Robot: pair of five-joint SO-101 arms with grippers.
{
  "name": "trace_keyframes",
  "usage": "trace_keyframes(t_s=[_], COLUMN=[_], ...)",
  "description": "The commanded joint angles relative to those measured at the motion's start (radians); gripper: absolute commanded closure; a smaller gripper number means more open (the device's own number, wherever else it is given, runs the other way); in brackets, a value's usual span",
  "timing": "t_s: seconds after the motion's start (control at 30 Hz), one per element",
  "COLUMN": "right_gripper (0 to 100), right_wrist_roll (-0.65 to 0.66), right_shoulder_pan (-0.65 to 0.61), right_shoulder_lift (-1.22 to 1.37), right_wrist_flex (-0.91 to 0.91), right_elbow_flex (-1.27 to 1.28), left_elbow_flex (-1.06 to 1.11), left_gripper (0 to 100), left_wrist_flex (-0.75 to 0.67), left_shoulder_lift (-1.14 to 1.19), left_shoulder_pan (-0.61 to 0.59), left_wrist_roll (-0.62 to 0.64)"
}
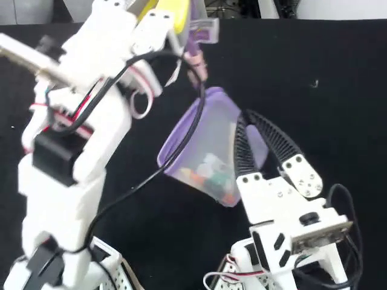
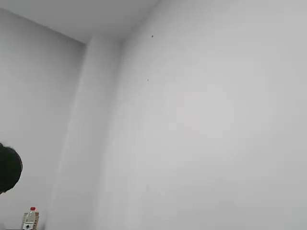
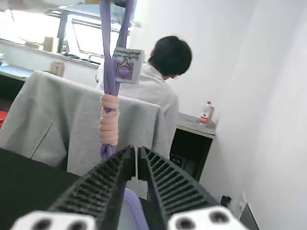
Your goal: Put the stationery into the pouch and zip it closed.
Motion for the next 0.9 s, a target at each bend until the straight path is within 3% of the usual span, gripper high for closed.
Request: trace_keyframes(t_s=[0.0, 0.17, 0.33, 0.57, 0.77, 0.87], right_gripper=[98.2, 98.2, 98.0, 80.9, 79.7, 79.7], right_wrist_roll=[-0.035, -0.037, -0.031, -0.029, 0.003, 0.069], right_shoulder_pan=[0.08, 0.172, 0.249, 0.293, 0.292, 0.219], right_shoulder_lift=[0.016, 0.016, 0.016, 0.025, 0.027, 0.045], right_wrist_flex=[-0.005, 0.015, 0.117, 0.374, 0.62, 0.726], right_elbow_flex=[-0.041, -0.038, -0.042, -0.231, -0.441, -0.495], left_elbow_flex=[-0.193, -0.332, -0.335, -0.262, -0.208, -0.17], left_gripper=[97, 97, 97, 97, 97, 97], left_wrist_flex=[0.006, 0.16, 0.324, 0.502, 0.523, 0.52], left_shoulder_lift=[0.083, 0.146, 0.12, 0.048, -0.032, -0.063], left_shoulder_pan=[0.077, 0.196, 0.283, 0.329, 0.375, 0.435], left_wrist_roll=[-0.005, -0.005, -0.005, -0.005, -0.003, -0.003])
